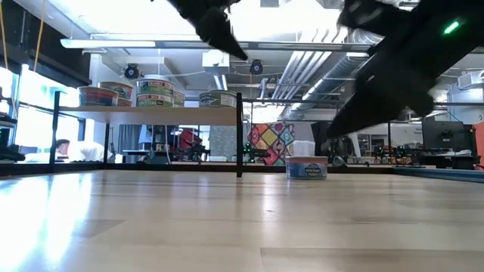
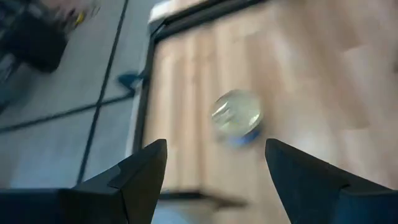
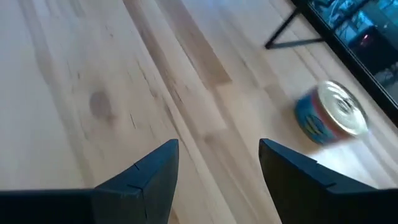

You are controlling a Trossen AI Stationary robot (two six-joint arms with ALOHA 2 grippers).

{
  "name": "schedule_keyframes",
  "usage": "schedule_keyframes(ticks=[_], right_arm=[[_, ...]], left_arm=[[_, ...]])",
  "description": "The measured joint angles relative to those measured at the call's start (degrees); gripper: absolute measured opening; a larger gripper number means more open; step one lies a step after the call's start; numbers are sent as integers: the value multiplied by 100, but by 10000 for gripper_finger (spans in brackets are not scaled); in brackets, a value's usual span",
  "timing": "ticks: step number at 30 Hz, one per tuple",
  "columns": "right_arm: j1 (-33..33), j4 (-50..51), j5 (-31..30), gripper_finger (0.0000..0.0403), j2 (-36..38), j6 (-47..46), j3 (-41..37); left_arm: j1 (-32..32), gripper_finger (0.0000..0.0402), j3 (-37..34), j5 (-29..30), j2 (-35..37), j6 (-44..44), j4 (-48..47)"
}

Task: Stack canned seafood by type on shelf
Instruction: Stack the blue tuna can on top of the other blue tuna can on the shelf

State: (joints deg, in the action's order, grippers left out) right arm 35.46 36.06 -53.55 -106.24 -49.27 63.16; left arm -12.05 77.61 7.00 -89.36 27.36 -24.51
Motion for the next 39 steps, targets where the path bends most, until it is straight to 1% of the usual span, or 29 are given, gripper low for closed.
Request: schedule_keyframes(ticks=[2,4,5,7,9,11,15,17,18,21,25,27,29,31,33,36,39], right_arm=[[189,605,149,215,277,-438,0],[359,1173,576,215,585,-886,0],[432,1402,903,215,724,-1102,0],[564,1748,1751,215,992,-1493,0],[683,1886,2709,215,1216,-1819,0],[839,1898,3501,215,1375,-2098,0],[1239,1927,4738,215,1486,-2900,0],[1465,2019,5173,215,1486,-3387,2],[1575,2063,5278,215,1485,-3634,2],[1893,2126,5340,215,1485,-4351,2],[2212,2228,5274,215,1485,-5172,2],[2339,2246,5078,215,1485,-5460,2],[2438,2247,4673,215,1454,-5567,1],[2501,2165,4100,215,1441,-5451,-82],[2477,1925,3576,215,1441,-5114,-294],[2204,1492,3120,215,1443,-4450,-654],[1738,888,2742,215,1441,-3668,-1074]], left_arm=[[311,266,-217,-73,2,-150,377],[641,266,-525,-86,-3,-227,871],[810,266,-680,-89,-8,-227,1096],[1151,266,-997,-91,-9,-229,1677],[1494,266,-1326,-91,-9,-244,2211],[1839,266,-1635,-89,-13,-338,2678],[2463,266,-2163,53,-14,-548,3506],[2762,266,-2403,377,-13,-673,3750],[2896,266,-2518,593,-15,-736,3868],[3264,266,-2742,1221,-15,-859,4068],[3663,266,-2998,1867,-1,-1066,3968],[3830,266,-3147,1937,9,-1480,3915],[4009,266,-3406,1936,9,-1944,3910],[4187,266,-3707,1978,7,-2473,3935],[4351,266,-4069,2169,7,-3036,4210],[4608,266,-4652,2547,7,-3603,4990],[4846,266,-5217,2910,7,-3866,6044]])
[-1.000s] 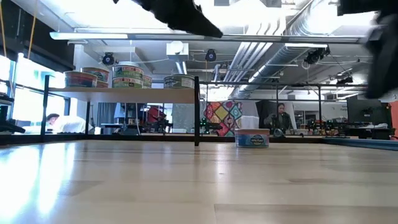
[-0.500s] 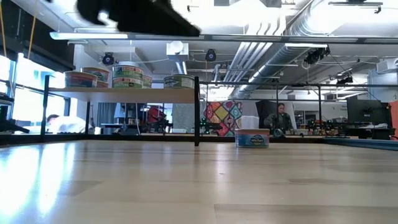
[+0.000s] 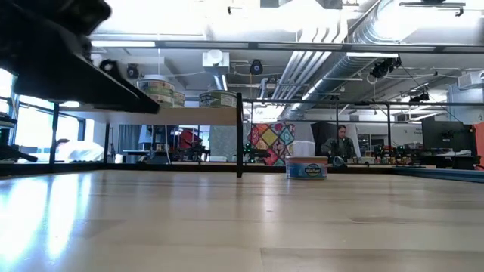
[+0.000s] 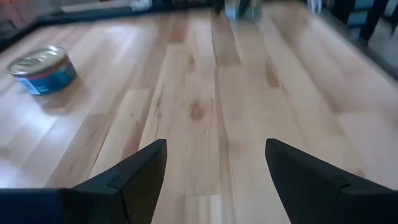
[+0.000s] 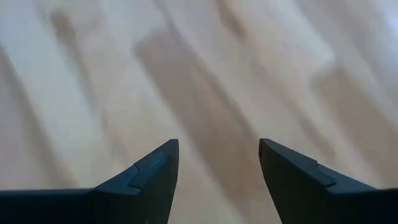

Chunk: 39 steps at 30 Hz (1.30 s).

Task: Stack canned seafood by type on shelf
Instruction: Stack the blue tuna can on top of the other blue tuna can on the shelf

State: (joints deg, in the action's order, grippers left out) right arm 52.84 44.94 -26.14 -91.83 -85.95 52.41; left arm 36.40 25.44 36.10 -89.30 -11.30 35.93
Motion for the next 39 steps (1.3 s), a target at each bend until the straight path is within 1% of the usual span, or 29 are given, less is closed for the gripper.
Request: schedule_keyframes(ticks=[2,4,6,10,12,14,17,20,23,28,30,32,33,35,39], right_arm=[[-402,-655,-330,215,0,738,-284],[-836,-1407,-590,215,0,1686,-560],[-1314,-2322,-685,215,0,2823,-809],[-2298,-3861,-690,215,0,5097,-1142],[-2768,-4296,-698,215,0,6098,-1184],[-3205,-4524,-701,215,0,7022,-1199],[-3810,-4584,-699,215,0,8002,-1199],[-4346,-4584,-688,215,0,8615,-1199],[-4818,-4583,-513,215,0,9129,-1199],[-5420,-4554,-297,215,0,9696,-1201],[-5627,-4551,-6,214,0,9792,-1201],[-5825,-4512,467,208,0,9804,-1201],[-5911,-4477,700,201,0,9804,-1201],[-6039,-4433,900,178,2,9809,-1199],[-6120,-4322,922,109,10,9912,-1187]], left_arm=[[153,266,-316,242,0,-48,718],[281,266,-537,471,0,-61,1144],[385,266,-681,710,0,-67,1359],[459,266,-731,1046,-2,-108,1411],[456,266,-729,1089,-2,-110,1413],[436,266,-729,1104,-2,-118,1413],[415,266,-729,1106,-2,-219,1414],[415,266,-729,1135,-2,-351,1412],[415,266,-729,1215,-2,-460,1409],[417,266,-719,1257,-4,-677,1345],[443,266,-637,1286,-4,-718,1161],[490,266,-450,1375,-4,-718,841],[511,266,-339,1425,-4,-722,630],[549,266,-86,1499,-4,-722,137],[579,266,382,1622,-4,-709,-642]])
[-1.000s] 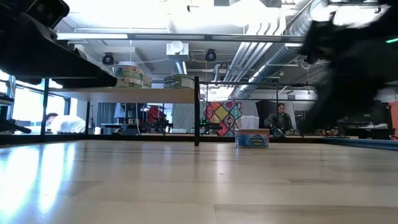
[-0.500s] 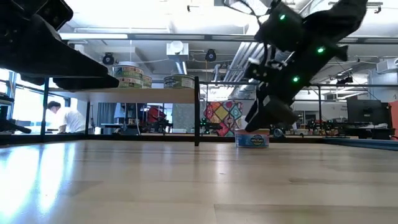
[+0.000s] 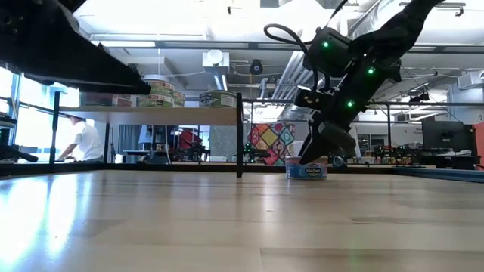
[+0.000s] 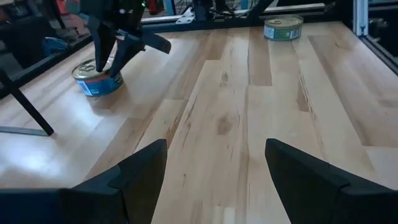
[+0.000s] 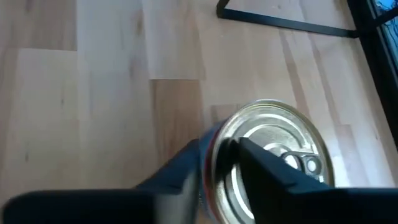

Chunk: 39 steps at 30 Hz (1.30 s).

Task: Stack canned seafood by type on shelf
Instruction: Stack the blue tuna can on top of the other blue tuna can on the shelf

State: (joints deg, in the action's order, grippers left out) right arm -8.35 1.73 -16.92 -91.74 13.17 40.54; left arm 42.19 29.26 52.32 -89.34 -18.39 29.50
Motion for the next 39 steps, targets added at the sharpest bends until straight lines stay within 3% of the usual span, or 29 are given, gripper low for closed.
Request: schedule_keyframes(ticks=[6,13,23,28,32,39], right_arm=[[299,109,296,11,14,-50,10],[1149,-212,595,13,1,-832,1],[2224,-1295,944,0,-38,-2144,-32],[2426,-1755,876,0,-36,-2645,-28],[2561,-1955,797,0,-34,-2488,-23],[2936,-2250,54,0,34,-2372,-20]], left_arm=[[-65,266,388,383,-166,598,-462],[-488,266,813,324,-900,1542,-369],[-1322,266,1669,-389,-2074,2757,84],[-1703,266,1844,-1198,-2214,3206,74],[-1947,266,1914,-1653,-2214,3470,80],[-2504,253,2096,-2954,-2214,3864,89]])
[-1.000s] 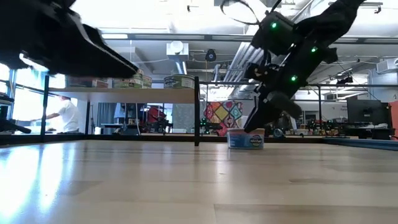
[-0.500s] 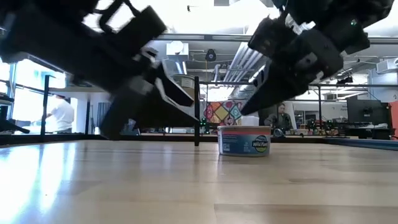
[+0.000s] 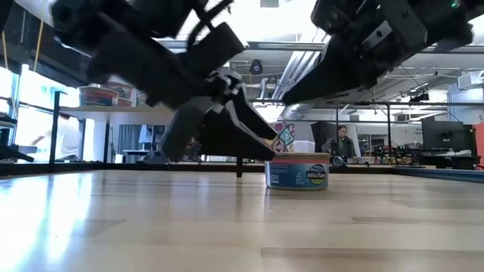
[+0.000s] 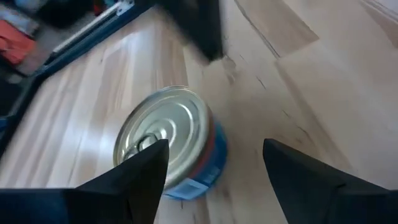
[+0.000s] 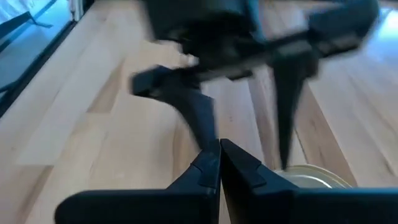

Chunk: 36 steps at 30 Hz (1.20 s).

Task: Stack canned seafood by type on shelf
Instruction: Stack the blue tuna can on top of the other blue tuna can on the shelf

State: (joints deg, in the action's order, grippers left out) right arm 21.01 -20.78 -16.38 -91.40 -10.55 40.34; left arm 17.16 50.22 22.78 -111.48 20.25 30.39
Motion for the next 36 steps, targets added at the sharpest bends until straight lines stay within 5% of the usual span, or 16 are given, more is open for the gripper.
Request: schedule_keyframes(ticks=[8,21,25,36], right_arm=[[857,-15,-1066,0,273,-196,7],[1279,-4,-1142,7,287,280,9],[1251,-3,-1144,50,287,590,9],[1236,233,-1310,210,289,1490,11]], left_arm=[[-593,184,31,-1247,-62,253,23],[-650,59,107,-1337,-372,859,304],[-563,9,104,-1435,-364,855,308],[-213,1,74,-1692,250,542,-320]])
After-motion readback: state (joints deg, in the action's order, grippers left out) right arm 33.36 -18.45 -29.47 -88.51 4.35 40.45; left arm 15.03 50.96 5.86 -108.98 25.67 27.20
